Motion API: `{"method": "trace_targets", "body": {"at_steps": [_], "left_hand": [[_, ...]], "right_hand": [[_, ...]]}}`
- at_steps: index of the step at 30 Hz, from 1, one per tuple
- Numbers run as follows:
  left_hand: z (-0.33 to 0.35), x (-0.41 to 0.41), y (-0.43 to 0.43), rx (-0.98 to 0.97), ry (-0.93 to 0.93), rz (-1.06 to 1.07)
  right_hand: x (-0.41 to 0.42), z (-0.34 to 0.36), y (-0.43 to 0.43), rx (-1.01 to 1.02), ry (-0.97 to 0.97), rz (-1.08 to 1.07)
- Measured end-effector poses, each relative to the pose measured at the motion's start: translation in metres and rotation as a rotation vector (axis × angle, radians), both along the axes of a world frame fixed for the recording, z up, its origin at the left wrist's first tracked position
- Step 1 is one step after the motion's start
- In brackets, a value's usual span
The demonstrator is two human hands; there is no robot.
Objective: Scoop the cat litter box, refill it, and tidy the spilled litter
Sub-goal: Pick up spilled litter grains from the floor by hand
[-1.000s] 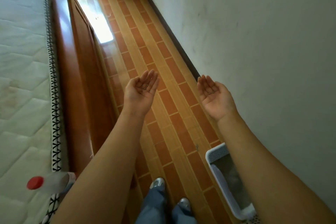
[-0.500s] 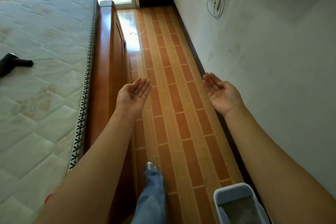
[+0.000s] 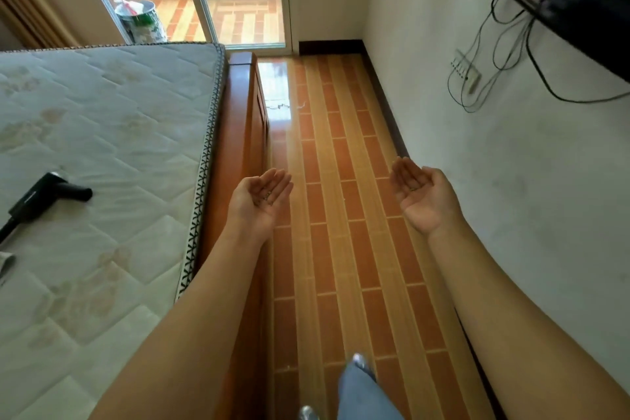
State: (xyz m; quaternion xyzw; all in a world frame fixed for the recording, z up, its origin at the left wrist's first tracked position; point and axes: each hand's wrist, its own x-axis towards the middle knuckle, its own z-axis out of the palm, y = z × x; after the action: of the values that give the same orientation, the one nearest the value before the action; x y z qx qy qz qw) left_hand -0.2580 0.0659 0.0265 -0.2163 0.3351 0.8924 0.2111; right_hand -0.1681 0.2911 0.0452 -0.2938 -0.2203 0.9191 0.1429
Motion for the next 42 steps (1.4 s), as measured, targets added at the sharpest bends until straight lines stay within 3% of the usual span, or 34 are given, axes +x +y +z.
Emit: {"method": "trace_targets", "body": {"at_steps": [10,21,42], "left_hand": [[-0.005,-0.204,0.076,-0.076,-0.009,0.058],[0.007,-0.416,0.157,-0.003,-0.021,0.154],[0.019,-0.888,0.182,0.149,-0.001,0.275]], "right_hand": [[-0.218,-0.007,0.077,0.089,-0.033,0.135],[-0.442,0.001,0.149,0.142,-0.078,0.289],[-0.911,0.023,0.209,0.126,-0.040,0.193]]}}
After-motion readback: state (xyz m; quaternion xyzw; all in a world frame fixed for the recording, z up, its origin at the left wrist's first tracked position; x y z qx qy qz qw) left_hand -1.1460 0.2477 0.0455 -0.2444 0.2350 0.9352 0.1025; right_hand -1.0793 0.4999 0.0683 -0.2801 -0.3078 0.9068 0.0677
